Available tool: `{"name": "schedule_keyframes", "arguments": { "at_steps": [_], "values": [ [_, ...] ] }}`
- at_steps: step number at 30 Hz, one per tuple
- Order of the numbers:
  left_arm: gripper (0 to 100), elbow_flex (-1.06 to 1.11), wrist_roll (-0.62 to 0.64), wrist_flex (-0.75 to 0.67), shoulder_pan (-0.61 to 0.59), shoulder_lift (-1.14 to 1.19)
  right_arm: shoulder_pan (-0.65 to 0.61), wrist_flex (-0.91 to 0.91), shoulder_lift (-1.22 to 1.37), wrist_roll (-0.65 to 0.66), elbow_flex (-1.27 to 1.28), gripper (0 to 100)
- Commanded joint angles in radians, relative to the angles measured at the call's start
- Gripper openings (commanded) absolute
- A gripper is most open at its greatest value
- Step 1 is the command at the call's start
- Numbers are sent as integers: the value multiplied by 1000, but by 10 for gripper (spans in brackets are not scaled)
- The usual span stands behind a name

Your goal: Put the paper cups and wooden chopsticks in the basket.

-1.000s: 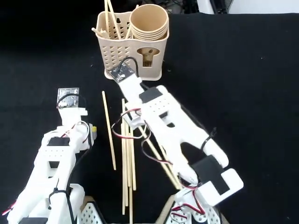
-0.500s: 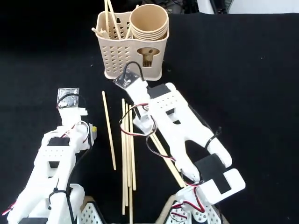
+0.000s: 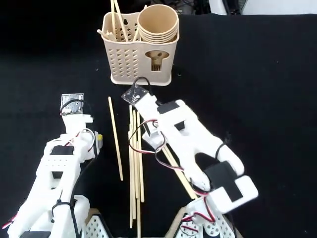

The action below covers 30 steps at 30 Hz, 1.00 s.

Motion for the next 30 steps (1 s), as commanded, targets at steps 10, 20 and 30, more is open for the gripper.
{"name": "schedule_keyframes", "arguments": {
  "at_steps": [10, 20, 30],
  "values": [
    [198, -13, 2, -15, 4, -11, 6, 38, 94, 2, -82, 45],
    [198, -13, 2, -15, 4, -11, 91, 51, 94, 32, -113, 13],
    [198, -13, 2, -15, 4, -11, 112, 130, -2, 58, -191, 12]
  ]
}}
